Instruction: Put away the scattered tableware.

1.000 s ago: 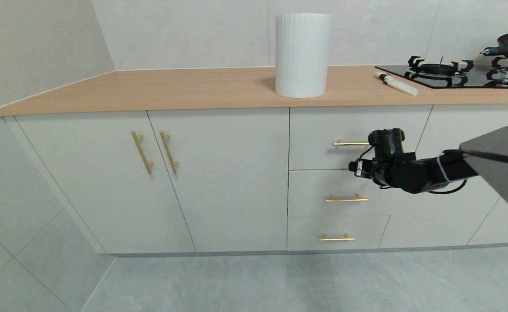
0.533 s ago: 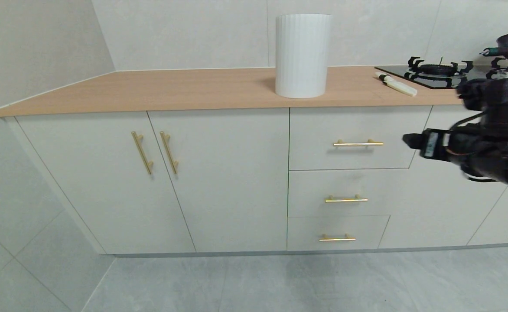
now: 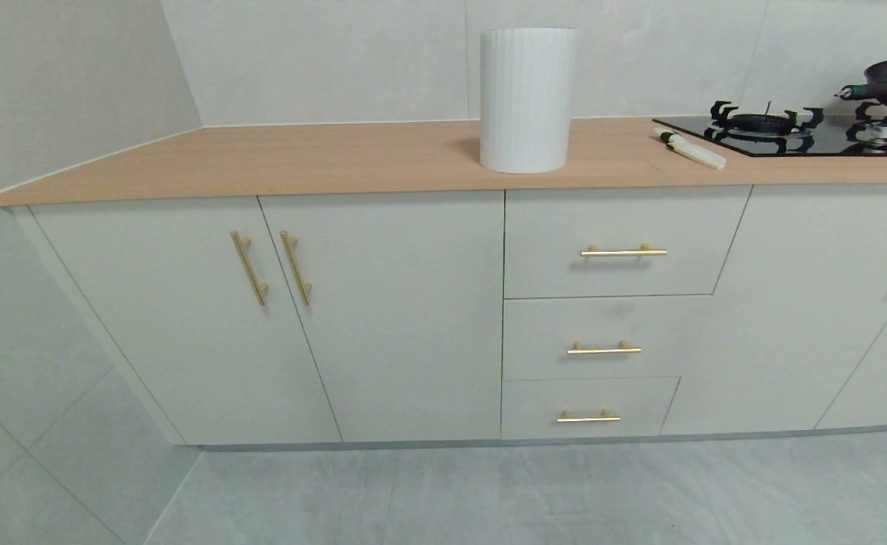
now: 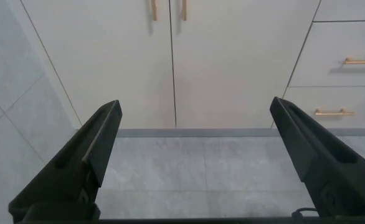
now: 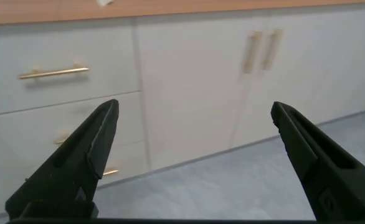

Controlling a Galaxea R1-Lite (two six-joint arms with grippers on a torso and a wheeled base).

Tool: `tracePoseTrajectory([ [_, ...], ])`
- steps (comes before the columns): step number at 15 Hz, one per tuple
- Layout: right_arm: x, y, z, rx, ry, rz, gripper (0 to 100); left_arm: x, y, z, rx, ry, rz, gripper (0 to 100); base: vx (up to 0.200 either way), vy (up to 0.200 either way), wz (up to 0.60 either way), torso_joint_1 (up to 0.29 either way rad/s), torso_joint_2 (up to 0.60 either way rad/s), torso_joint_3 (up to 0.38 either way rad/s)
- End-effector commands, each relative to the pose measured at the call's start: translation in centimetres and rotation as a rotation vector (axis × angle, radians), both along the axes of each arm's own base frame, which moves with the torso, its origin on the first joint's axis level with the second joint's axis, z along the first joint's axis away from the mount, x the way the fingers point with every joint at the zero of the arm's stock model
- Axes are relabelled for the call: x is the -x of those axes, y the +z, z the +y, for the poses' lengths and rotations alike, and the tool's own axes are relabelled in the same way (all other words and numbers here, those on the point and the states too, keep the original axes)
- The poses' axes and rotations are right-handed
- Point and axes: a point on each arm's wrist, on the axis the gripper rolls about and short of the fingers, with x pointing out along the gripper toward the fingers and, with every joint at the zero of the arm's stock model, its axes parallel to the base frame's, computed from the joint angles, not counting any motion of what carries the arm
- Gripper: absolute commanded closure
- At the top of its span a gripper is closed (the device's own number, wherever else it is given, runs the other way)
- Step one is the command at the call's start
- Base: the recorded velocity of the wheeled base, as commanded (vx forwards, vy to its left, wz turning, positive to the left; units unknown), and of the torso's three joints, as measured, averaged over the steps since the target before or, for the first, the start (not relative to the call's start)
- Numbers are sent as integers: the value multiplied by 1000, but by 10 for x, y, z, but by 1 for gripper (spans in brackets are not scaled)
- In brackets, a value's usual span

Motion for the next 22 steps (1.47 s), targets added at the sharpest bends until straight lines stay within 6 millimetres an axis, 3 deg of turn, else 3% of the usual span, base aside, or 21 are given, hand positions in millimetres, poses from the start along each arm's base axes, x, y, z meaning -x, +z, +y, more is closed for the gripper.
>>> tracePoseTrajectory([
  [1,80,-55,-10,13,-60,-110,0,0,0,0,0,1,1,0,0,0,0,0,0,0],
  [6,82,-68,-3,5,-130,-101,0,0,0,0,0,-1,1,0,0,0,0,0,0,0],
  [8,80,-88,0,23,-55,-92,0,0,0,0,0,1,1,0,0,0,0,0,0,0],
  [11,58,-125,3,28,92,5,0,0,0,0,0,-1,1,0,0,0,0,0,0,0],
  [14,39,-155,7,40,262,-10,0,0,0,0,0,-1,1,0,0,0,0,0,0,0],
  [22,39,-158,10,-6,415,17,0,0,0,0,0,1,1,0,0,0,0,0,0,0],
])
